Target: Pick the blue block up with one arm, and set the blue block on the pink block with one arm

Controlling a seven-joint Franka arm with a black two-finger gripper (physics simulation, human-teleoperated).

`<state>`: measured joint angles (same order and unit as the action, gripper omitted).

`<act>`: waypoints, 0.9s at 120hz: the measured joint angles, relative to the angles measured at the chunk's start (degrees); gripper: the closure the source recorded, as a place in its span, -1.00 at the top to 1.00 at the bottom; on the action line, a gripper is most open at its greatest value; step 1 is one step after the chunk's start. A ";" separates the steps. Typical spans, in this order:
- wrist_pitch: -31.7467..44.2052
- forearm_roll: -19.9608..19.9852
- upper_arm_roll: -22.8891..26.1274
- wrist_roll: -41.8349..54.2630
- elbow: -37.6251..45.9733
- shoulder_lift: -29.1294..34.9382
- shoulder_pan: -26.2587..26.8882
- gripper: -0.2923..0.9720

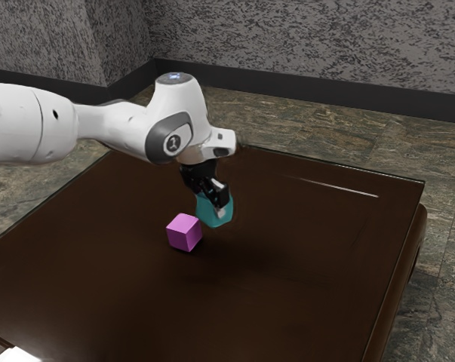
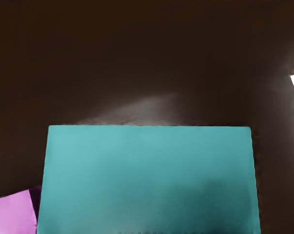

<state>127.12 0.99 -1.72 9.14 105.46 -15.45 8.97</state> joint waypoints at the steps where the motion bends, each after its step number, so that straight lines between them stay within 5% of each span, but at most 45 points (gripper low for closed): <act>1: 0.00 -0.10 -0.01 0.02 0.21 0.25 -0.41 0.03; 44: 0.03 -1.32 -0.03 0.67 1.83 0.77 -5.51 0.04; 108: 0.03 2.65 0.05 -5.48 0.54 -2.85 -6.94 0.04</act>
<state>127.15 3.64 -1.67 3.66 106.00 -18.30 2.03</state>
